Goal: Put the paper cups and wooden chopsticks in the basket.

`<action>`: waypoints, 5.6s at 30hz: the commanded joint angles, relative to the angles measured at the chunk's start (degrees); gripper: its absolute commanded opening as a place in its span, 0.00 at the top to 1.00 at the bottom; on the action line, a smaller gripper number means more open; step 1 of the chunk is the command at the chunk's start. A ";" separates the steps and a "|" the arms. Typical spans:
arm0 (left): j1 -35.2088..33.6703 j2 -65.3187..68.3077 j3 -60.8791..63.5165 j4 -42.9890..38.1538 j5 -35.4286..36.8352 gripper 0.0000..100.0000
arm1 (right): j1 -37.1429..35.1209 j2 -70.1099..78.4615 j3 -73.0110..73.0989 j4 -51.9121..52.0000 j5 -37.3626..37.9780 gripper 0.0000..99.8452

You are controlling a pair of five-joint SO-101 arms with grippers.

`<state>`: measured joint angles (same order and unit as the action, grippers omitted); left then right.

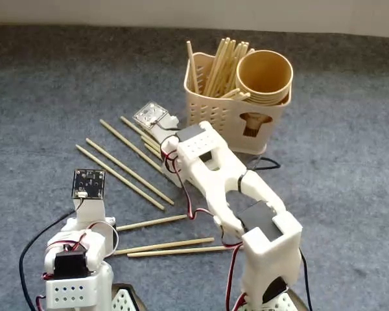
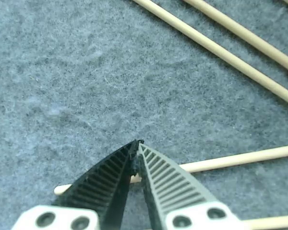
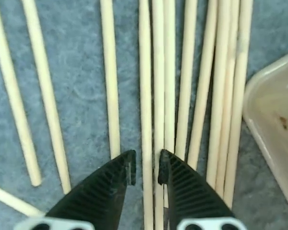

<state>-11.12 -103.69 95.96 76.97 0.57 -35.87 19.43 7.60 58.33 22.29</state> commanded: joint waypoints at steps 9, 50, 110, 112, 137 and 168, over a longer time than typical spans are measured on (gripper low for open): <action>-0.31 0.40 1.19 0.26 -0.35 1.00 | -0.31 1.63 -2.51 5.67 1.76 0.93; -0.31 0.40 1.19 0.26 -0.35 1.00 | 3.74 -48.84 25.19 -8.66 -10.11 1.00; -0.31 0.40 1.19 0.26 -0.35 1.00 | 16.31 -49.54 33.80 -76.09 -10.20 0.94; -0.31 0.40 1.19 0.26 -0.35 1.00 | 16.13 -49.54 33.98 -75.47 -10.20 0.89; -0.31 0.40 1.19 0.26 -0.35 1.00 | 15.69 -81.80 51.65 -36.18 -16.97 0.88; -0.13 0.40 1.19 0.26 -0.35 1.00 | 16.92 -108.79 72.92 -39.96 -16.62 0.88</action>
<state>-11.12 -103.69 95.96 76.97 0.57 -20.04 -93.10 81.01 23.16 5.85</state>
